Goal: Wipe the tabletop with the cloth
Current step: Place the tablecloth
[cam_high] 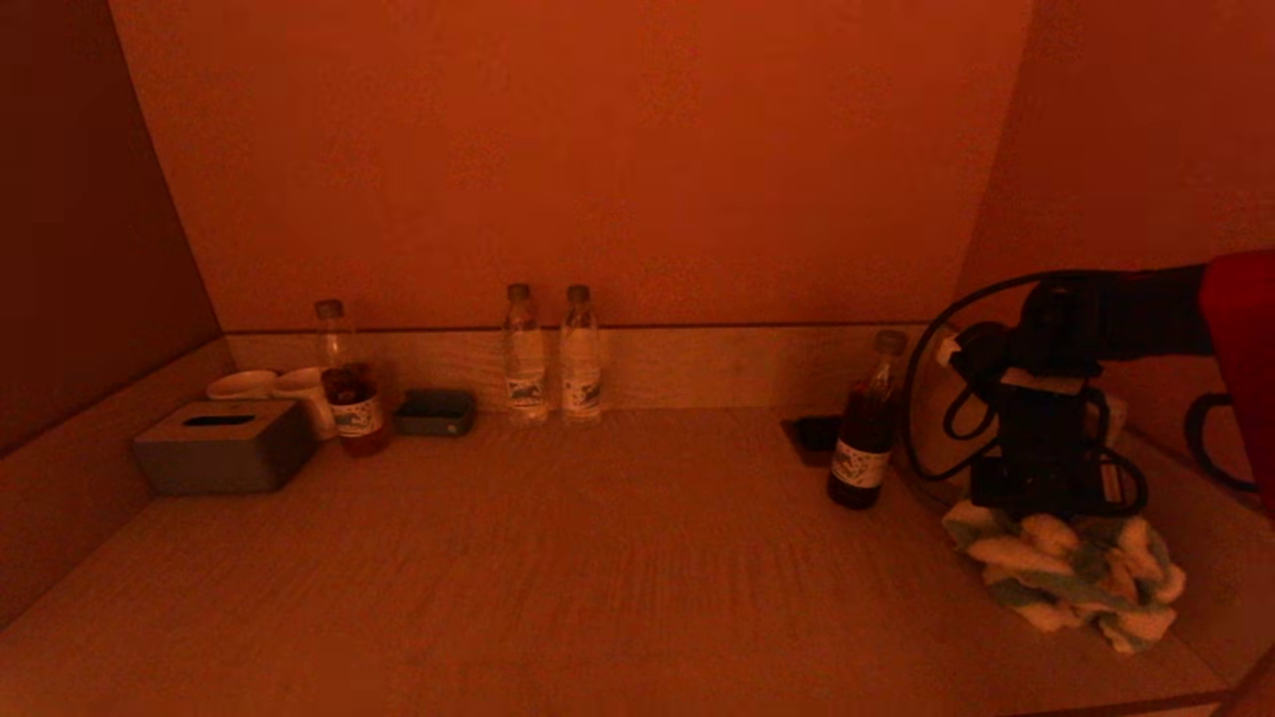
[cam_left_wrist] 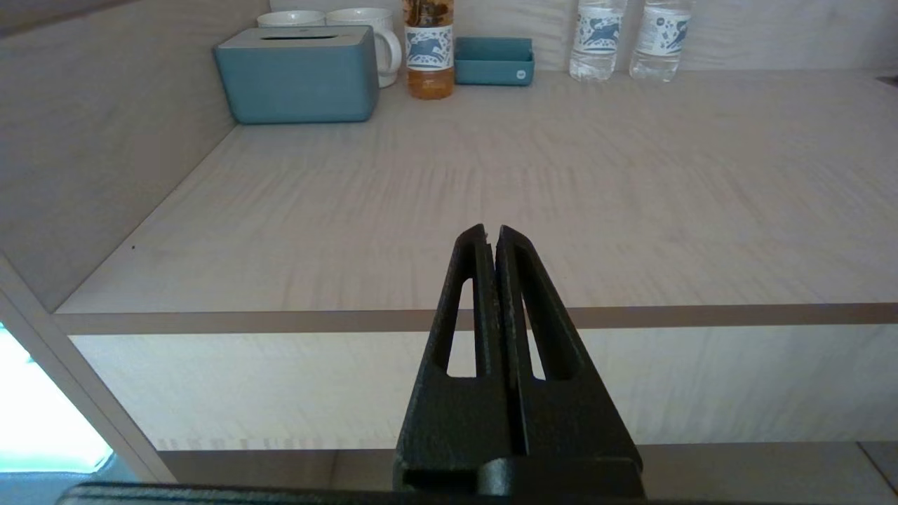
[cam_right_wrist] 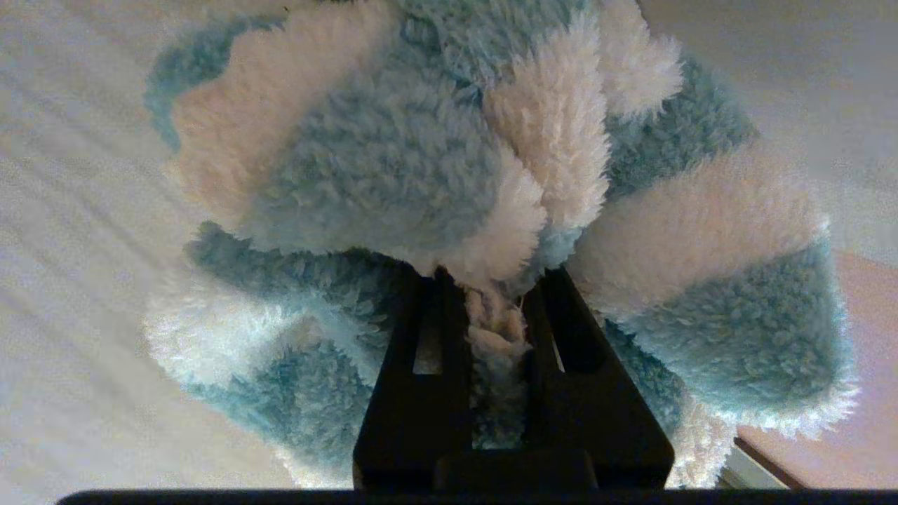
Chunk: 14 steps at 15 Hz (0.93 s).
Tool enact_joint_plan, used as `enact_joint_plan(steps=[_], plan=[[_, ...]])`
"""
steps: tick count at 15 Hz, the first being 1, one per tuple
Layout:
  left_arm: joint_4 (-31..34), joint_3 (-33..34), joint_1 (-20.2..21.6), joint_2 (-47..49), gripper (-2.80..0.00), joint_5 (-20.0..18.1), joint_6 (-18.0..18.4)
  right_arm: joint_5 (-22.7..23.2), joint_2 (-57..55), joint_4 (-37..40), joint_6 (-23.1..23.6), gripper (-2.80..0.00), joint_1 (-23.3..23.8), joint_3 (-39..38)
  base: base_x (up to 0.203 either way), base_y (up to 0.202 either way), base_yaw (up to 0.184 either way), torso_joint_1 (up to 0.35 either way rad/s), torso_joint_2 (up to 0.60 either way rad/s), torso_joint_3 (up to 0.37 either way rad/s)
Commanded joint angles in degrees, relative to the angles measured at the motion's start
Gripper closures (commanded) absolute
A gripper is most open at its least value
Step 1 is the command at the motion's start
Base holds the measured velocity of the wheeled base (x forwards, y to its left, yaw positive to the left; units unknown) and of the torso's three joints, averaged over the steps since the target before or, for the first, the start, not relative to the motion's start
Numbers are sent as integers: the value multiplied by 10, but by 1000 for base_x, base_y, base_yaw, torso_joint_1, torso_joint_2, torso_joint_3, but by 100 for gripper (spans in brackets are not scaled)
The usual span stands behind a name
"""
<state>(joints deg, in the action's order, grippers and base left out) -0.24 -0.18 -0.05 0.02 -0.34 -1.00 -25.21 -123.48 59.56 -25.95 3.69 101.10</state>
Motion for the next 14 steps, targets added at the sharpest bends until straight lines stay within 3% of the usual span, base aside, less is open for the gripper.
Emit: enact_joint_plan(steps=[1, 2, 10, 14], plan=[[0, 0, 0, 0, 0, 0, -1, -2, -6, 3, -1, 0, 0, 1, 0, 0, 0, 0, 0, 0], [0, 0, 0, 0, 0, 0, -1, -2, -7, 3, -1, -280, 0, 1, 0, 0, 0, 0, 0, 0], [0, 0, 0, 0, 0, 0, -1, -2, -16, 3, -4, -280, -1, 4, 0, 0, 0, 0, 0, 0], [0, 0, 0, 0, 0, 0, -1, 6, 68, 11, -12, -280, -35, 2, 0, 0, 0, 0, 0, 0]])
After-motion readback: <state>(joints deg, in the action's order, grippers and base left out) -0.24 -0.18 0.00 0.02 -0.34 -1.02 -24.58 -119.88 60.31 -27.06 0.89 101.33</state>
